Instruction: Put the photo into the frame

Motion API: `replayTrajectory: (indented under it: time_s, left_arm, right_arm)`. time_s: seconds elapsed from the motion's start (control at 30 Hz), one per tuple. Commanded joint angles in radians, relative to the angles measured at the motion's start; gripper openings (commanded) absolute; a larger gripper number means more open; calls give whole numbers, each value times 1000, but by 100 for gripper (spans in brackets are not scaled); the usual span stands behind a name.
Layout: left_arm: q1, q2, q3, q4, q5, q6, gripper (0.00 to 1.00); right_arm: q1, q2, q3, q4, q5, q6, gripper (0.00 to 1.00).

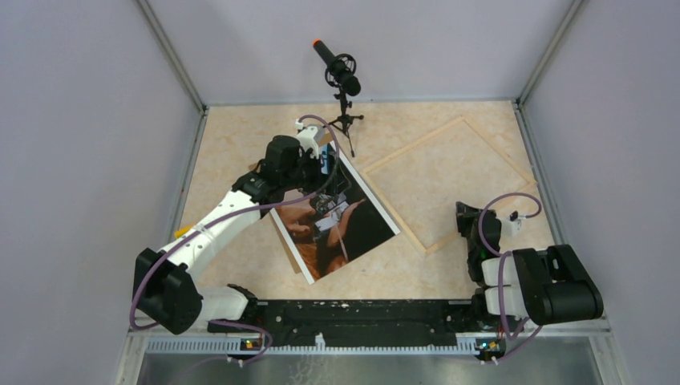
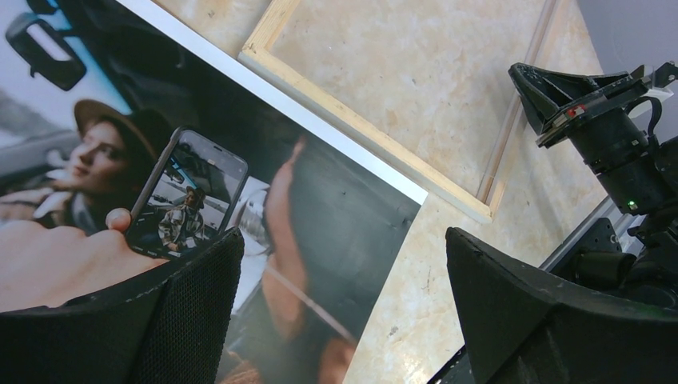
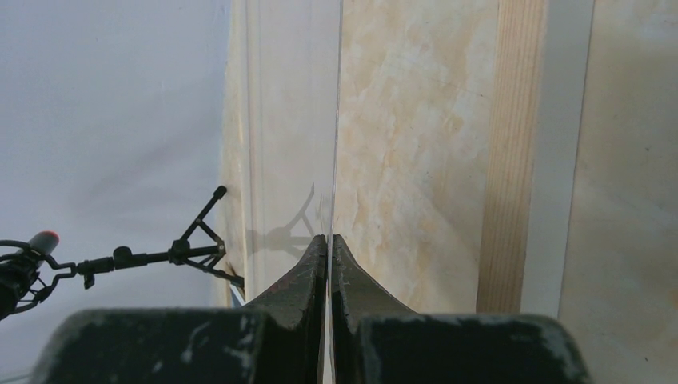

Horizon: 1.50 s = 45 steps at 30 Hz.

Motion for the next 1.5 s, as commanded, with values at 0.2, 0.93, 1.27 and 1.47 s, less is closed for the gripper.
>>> replayTrajectory:
  time_s: [0.2,0.93,1.27,1.47]
  left_arm:
    - [2,-5,-6,52,22,-11,99]
    - [1,4,-6,54,40,-19,99]
    - [1,9,-8,55,43,-20,99]
    - [1,8,-8,55,45,-21,99]
  right_arm:
    - [20,-76,-34,-59,60,-1,0]
    - [36,-34,-43,-36,50,13,0]
    - [37,-94,-63,-100,70,23,0]
    - [37,-113,-71,-120,72,27,0]
